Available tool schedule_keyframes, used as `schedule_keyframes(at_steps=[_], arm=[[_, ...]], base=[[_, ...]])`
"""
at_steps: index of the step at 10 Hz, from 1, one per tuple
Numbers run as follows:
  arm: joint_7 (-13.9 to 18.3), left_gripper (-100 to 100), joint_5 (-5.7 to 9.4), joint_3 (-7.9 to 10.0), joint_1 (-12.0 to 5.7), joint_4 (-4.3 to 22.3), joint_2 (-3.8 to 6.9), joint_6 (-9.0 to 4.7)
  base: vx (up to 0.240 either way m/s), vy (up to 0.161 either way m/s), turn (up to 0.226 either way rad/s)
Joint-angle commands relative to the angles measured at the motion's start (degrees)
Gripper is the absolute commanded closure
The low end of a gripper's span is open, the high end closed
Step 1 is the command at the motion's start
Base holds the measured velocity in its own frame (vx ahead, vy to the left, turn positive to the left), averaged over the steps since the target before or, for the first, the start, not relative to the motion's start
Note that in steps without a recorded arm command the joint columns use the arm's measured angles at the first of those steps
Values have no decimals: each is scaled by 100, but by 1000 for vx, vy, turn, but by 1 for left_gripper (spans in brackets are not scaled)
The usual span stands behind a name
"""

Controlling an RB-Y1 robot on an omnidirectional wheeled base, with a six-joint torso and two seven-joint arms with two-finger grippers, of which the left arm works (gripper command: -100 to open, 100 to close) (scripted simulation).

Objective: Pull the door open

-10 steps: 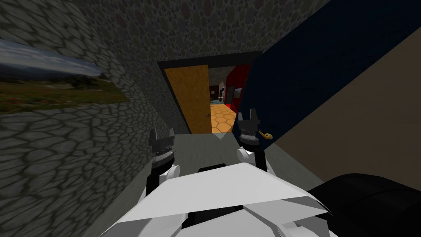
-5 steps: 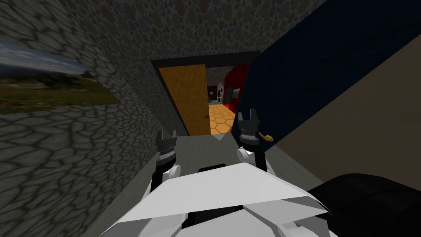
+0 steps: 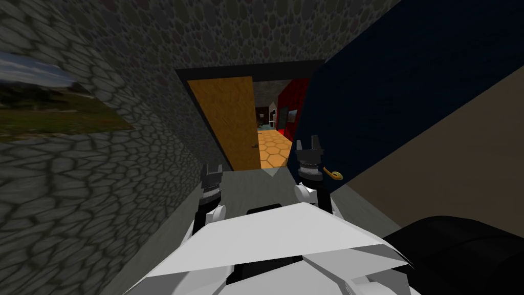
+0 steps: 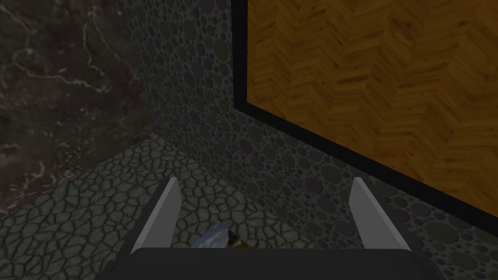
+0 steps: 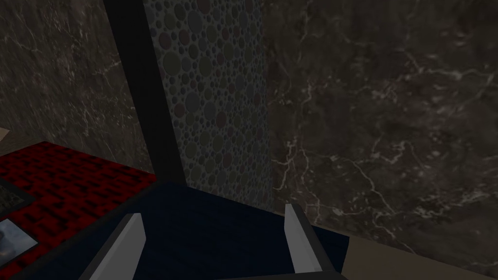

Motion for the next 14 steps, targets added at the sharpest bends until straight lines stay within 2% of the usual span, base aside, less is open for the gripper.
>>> schedule_keyframes(at_steps=[1,14], arm=[[4,-100,-16,-3,-47,224,30,-47],[132,-100,-56,131,-550,2104,381,-335]], base=[[93,-61,-53],[105,-47,-57]])
